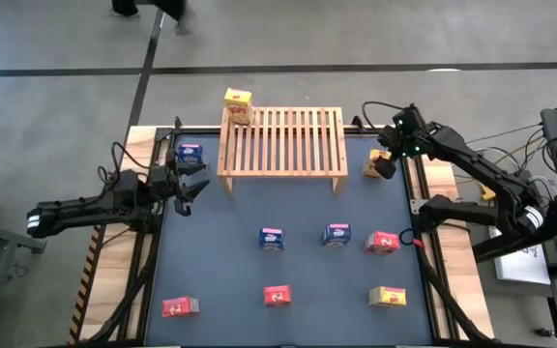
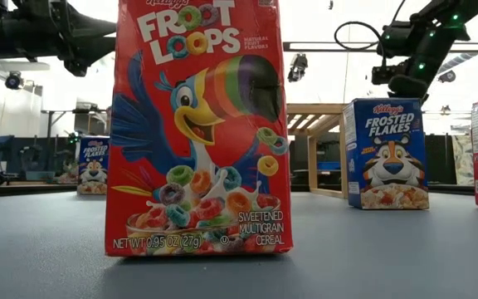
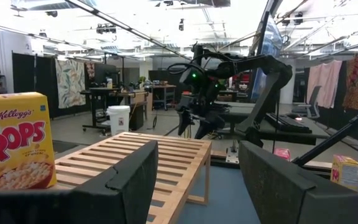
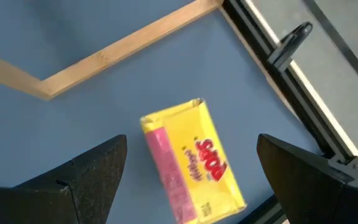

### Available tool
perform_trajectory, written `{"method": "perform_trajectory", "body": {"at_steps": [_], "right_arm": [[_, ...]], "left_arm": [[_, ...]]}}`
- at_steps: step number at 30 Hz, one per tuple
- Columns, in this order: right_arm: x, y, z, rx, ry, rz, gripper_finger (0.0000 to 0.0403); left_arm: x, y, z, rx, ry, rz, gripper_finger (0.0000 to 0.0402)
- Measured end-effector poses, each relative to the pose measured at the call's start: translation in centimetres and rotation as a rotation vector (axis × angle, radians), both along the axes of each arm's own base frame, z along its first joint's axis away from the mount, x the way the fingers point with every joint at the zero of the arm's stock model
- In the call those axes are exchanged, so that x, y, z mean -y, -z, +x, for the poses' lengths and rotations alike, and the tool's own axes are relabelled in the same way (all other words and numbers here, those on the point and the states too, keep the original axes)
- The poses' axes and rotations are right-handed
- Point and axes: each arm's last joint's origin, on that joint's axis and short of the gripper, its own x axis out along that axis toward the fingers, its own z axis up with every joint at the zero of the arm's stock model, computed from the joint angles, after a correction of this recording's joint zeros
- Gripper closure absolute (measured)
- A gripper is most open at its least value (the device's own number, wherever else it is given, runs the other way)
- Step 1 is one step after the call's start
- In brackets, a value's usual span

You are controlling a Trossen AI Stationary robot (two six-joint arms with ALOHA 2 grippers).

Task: Stack cereal on shelf
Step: Put the top yellow cereal box on the shelf aligned with the other yellow cereal box

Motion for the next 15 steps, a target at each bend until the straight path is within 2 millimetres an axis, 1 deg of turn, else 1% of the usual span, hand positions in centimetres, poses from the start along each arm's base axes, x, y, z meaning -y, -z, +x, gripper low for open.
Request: {"method": "perform_trajectory", "body": {"at_steps": [4, 9, 15], "right_arm": [[0.2, 0.3, 0.1, -0.023, 0.012, 0.003, 0.0053], [0.5, 1.2, 0.2, -0.071, 0.032, 0.017, 0.0053], [0.7, 1.4, 0.3, -0.072, 0.041, 0.024, 0.0053]], "left_arm": [[0.0, 0.0, 0.0, -0.001, 0.000, 0.000, 0.0194], [0.0, 0.0, 0.0, -0.001, 0.000, 0.000, 0.0194], [0.0, 0.0, 0.0, -0.001, 0.000, 0.000, 0.0194]]}}
